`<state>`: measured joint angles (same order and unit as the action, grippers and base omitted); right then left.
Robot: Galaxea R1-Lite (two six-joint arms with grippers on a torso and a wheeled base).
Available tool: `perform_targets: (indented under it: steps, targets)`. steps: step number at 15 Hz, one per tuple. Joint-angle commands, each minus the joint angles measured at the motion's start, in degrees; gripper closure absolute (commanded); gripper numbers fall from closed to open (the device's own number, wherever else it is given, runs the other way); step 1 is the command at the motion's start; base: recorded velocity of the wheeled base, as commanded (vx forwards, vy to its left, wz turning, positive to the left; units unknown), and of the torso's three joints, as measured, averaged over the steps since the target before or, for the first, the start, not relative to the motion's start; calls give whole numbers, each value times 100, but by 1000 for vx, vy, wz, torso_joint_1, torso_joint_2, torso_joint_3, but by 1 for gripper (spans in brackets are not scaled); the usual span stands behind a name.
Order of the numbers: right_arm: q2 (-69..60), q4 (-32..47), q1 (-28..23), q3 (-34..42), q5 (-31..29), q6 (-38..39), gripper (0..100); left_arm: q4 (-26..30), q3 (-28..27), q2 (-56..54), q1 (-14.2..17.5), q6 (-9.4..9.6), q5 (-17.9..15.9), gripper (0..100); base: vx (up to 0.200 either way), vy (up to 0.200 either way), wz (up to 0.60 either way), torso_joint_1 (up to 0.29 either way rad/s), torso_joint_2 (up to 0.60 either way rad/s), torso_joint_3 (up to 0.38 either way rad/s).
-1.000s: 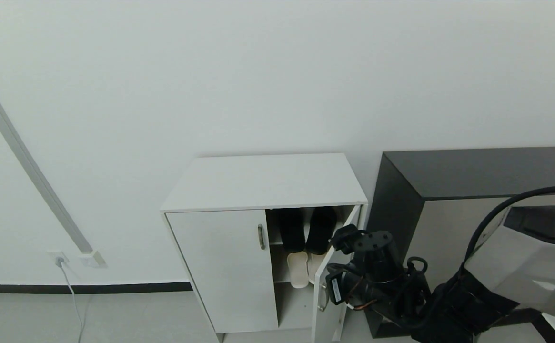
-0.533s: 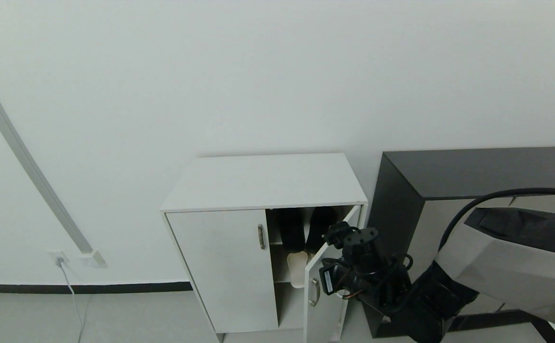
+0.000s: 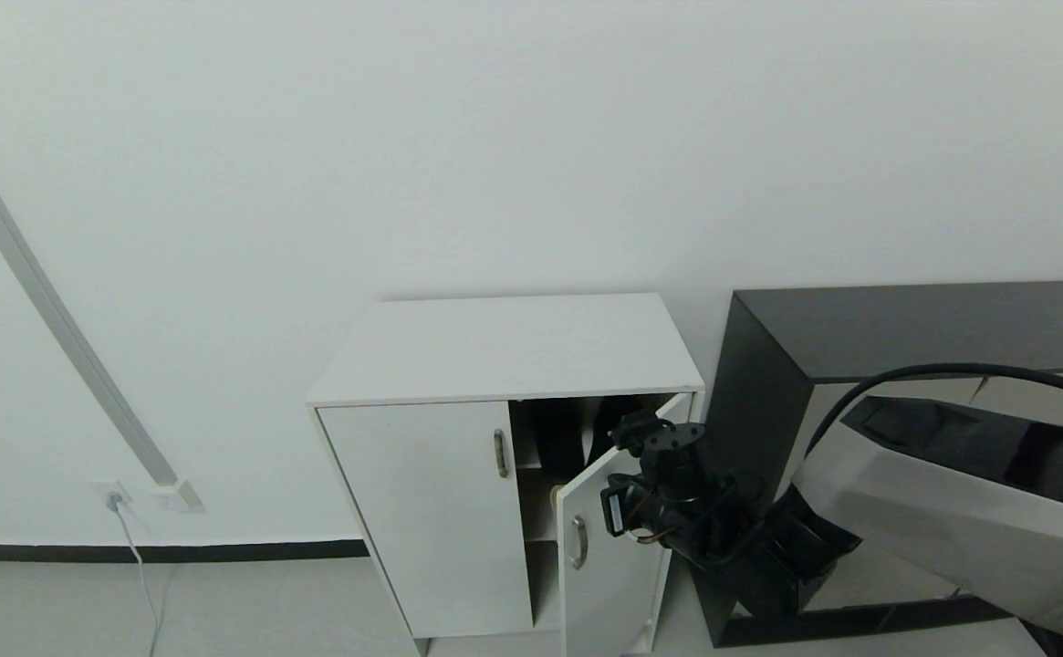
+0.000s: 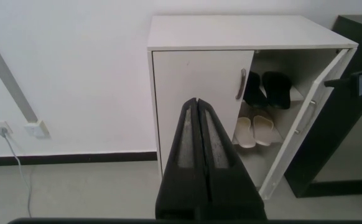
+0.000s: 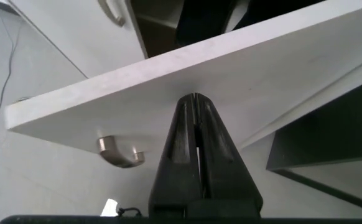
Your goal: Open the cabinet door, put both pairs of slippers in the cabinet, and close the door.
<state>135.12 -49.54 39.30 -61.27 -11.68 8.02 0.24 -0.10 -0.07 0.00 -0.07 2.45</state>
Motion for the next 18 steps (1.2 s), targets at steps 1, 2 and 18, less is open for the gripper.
perform_targets:
  steps: [1, 2, 18]
  targets:
    - [190, 68, -72, -289, -1, 6, 100, 2, 1, 7, 0, -1, 1, 100, 0, 0, 0, 0, 0, 0]
    - [260, 68, -98, -377, 8, 6, 100, 2, 1, 7, 0, -1, 1, 100, 0, 0, 0, 0, 0, 0]
    - [1078, 314, -582, -1889, 166, -2, 100, 2, 1, 7, 0, -1, 1, 100, 0, 0, 0, 0, 0, 0]
